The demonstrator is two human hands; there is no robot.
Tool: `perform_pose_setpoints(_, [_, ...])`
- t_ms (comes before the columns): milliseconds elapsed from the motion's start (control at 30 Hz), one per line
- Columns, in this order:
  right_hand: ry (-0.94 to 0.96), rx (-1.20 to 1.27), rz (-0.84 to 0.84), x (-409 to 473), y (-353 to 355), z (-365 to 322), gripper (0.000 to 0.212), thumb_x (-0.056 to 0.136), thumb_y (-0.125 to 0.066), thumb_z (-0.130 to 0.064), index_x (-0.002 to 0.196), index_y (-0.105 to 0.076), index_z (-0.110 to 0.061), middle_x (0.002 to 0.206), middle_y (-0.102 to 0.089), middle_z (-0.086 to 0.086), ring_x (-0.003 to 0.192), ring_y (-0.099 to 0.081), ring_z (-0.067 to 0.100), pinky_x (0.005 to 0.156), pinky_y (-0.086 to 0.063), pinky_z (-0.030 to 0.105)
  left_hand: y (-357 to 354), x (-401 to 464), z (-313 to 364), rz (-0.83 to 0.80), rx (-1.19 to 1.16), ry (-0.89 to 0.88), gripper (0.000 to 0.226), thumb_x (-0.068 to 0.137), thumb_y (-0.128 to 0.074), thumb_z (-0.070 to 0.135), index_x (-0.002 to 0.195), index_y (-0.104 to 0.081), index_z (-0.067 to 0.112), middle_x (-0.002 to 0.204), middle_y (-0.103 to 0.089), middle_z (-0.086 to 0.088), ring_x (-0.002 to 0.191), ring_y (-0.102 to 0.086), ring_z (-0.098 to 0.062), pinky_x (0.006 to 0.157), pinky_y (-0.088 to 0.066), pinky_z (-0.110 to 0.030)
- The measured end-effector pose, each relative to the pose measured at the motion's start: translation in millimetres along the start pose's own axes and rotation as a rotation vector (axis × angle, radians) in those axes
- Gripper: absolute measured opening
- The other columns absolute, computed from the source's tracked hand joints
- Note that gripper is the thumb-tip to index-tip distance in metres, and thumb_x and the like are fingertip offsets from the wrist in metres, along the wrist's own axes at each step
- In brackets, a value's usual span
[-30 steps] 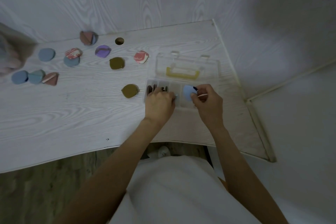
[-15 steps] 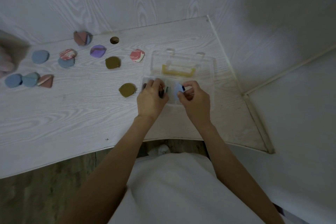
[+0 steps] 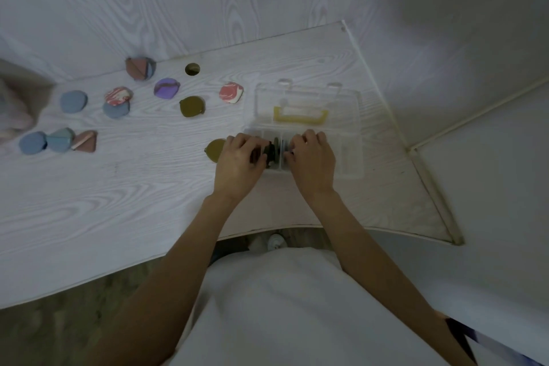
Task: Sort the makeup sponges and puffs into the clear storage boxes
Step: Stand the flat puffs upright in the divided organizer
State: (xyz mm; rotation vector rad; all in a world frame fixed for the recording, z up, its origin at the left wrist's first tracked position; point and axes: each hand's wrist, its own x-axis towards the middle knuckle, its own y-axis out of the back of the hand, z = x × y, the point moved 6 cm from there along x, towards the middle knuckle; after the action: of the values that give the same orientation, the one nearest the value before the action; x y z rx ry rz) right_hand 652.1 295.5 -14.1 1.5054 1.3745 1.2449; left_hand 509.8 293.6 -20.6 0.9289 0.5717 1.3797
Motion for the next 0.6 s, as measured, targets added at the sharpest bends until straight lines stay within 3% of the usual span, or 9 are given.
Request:
perform_pose_setpoints(67, [0.018,0.033,0.009,-1,-2,1,0.014,0.071,-0.076,-0.014,0.072,-0.064,-0.010,0.070,-0.059,0.008,0.071,-0.052,0.026,0.064,-0.043,0.031,3,-1,-7,-0.003,-0.003,0.000,0.026,0.076,-0.070,0.005,0.101,-0.068,0.011,0.091,-0.061,-0.010,0.081,-0.053,-0.028,0.073,-0.034,-0.023])
perform_pose_setpoints(133, [-0.005,0.124,-0.061,-5,-4,0,0.010,0.080,-0.069,-0.015,0.088,-0.068,-0.010,0.075,-0.063,0.008,0.078,-0.050,0.026,0.068,-0.037,0.030,6,-3,-14,-0.004,-0.018,0.008,0.026,0.076,-0.070,0.005,0.101,-0.068,0.011,0.092,-0.062,-0.009,0.083,-0.054,-0.027,0.076,-0.029,-0.017])
perform_pose_setpoints(200, [-0.096,0.223,-0.170,-10,-5,2,0.024,0.086,-0.062,-0.013,0.110,-0.065,-0.011,0.086,-0.065,0.010,0.089,-0.049,0.027,0.072,-0.040,0.034,10,-4,-22,-0.013,-0.058,0.011,0.026,0.077,-0.068,0.004,0.102,-0.068,0.011,0.095,-0.062,-0.009,0.085,-0.054,-0.027,0.077,-0.032,-0.018])
perform_pose_setpoints(267, [-0.180,0.303,-0.179,-14,1,4,0.030,0.088,-0.059,-0.012,0.118,-0.061,-0.011,0.094,-0.064,0.011,0.097,-0.048,0.027,0.077,-0.043,0.035,18,-6,-30,-0.022,-0.114,-0.001,0.026,0.078,-0.066,0.003,0.103,-0.067,0.011,0.097,-0.061,-0.007,0.086,-0.054,-0.025,0.077,-0.040,-0.025])
perform_pose_setpoints(367, [-0.251,0.330,-0.088,-11,18,-3,0.028,0.088,-0.059,-0.013,0.115,-0.062,-0.014,0.102,-0.066,0.005,0.101,-0.048,0.025,0.080,-0.042,0.030,43,-10,-51,-0.015,-0.187,-0.006,0.026,0.080,-0.063,0.002,0.104,-0.066,0.012,0.097,-0.060,-0.003,0.085,-0.052,-0.016,0.077,-0.041,-0.018])
perform_pose_setpoints(467, [-0.187,0.330,-0.050,4,32,-42,0.022,0.090,-0.057,-0.011,0.109,-0.065,-0.014,0.101,-0.068,0.003,0.099,-0.051,0.025,0.079,-0.039,0.027,79,-20,-88,0.023,-0.205,0.057,0.028,0.081,-0.063,0.001,0.107,-0.065,0.014,0.098,-0.063,0.001,0.086,-0.052,-0.009,0.078,-0.036,-0.007])
perform_pose_setpoints(600, [0.059,0.405,-0.117,33,18,-136,0.019,0.087,-0.059,-0.008,0.103,-0.067,-0.013,0.096,-0.067,0.001,0.095,-0.053,0.023,0.078,-0.034,0.020,131,-43,-159,0.145,-0.190,0.252,0.027,0.084,-0.061,0.006,0.109,-0.064,0.015,0.097,-0.065,0.002,0.086,-0.055,-0.011,0.076,-0.042,-0.021])
